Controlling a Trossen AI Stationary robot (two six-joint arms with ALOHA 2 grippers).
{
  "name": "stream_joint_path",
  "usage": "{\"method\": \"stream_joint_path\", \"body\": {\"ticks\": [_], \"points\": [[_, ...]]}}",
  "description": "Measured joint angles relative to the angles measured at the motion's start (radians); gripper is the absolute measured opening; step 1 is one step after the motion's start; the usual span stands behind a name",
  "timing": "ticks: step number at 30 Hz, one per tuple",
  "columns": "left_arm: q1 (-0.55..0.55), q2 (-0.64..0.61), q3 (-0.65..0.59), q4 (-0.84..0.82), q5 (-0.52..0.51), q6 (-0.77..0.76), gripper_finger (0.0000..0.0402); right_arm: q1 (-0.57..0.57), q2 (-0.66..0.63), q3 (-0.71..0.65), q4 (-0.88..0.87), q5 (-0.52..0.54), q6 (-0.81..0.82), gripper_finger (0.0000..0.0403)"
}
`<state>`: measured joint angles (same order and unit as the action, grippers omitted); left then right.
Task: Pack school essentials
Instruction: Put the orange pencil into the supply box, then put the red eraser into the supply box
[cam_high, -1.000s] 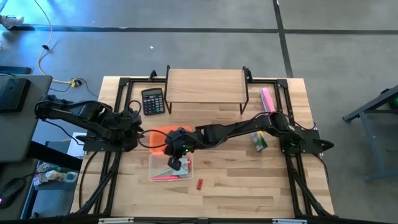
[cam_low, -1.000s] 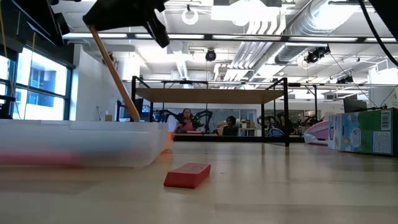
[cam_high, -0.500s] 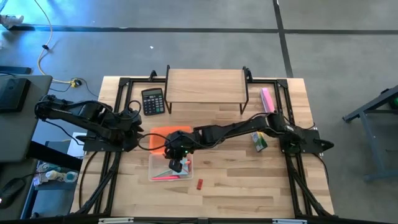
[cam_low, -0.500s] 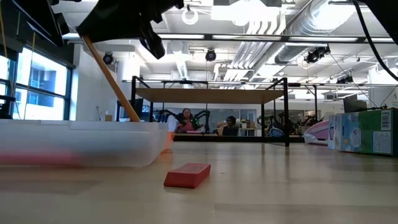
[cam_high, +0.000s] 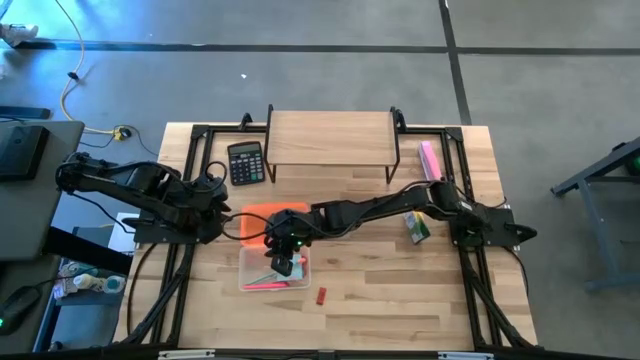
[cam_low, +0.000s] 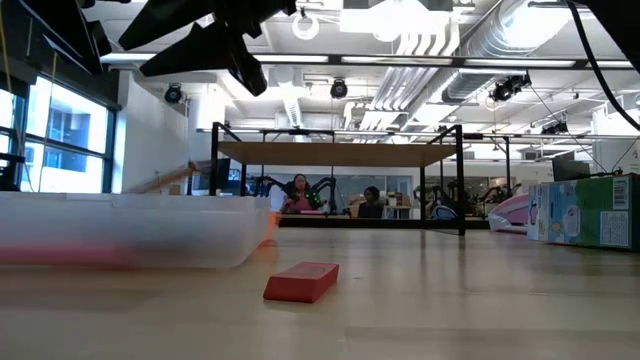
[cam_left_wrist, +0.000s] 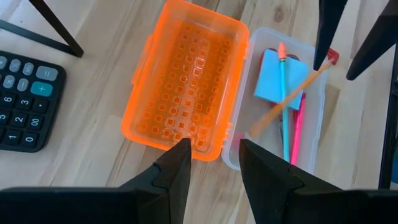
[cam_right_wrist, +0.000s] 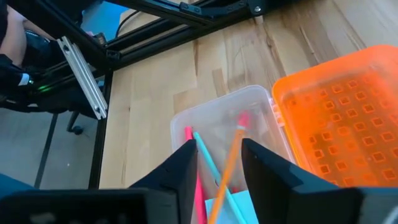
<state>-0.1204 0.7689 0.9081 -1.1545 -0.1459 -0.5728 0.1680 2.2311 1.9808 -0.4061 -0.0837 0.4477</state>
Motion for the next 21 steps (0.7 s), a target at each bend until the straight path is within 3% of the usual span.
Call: {"method": "stream_joint_path", "body": {"ticks": [9, 21], "points": [[0.000, 0.000, 0.000, -0.001, 0.001, 0.000, 0.0126, 0.000, -0.018, 0.000, -0.062, -0.010, 0.016, 0.0117], [0.000, 0.001, 0.000, -0.005, 0.004, 0.000, 0.0126, 0.000, -0.159, 0.002, -0.288, 0.189, -0.026, 0.0117]]}}
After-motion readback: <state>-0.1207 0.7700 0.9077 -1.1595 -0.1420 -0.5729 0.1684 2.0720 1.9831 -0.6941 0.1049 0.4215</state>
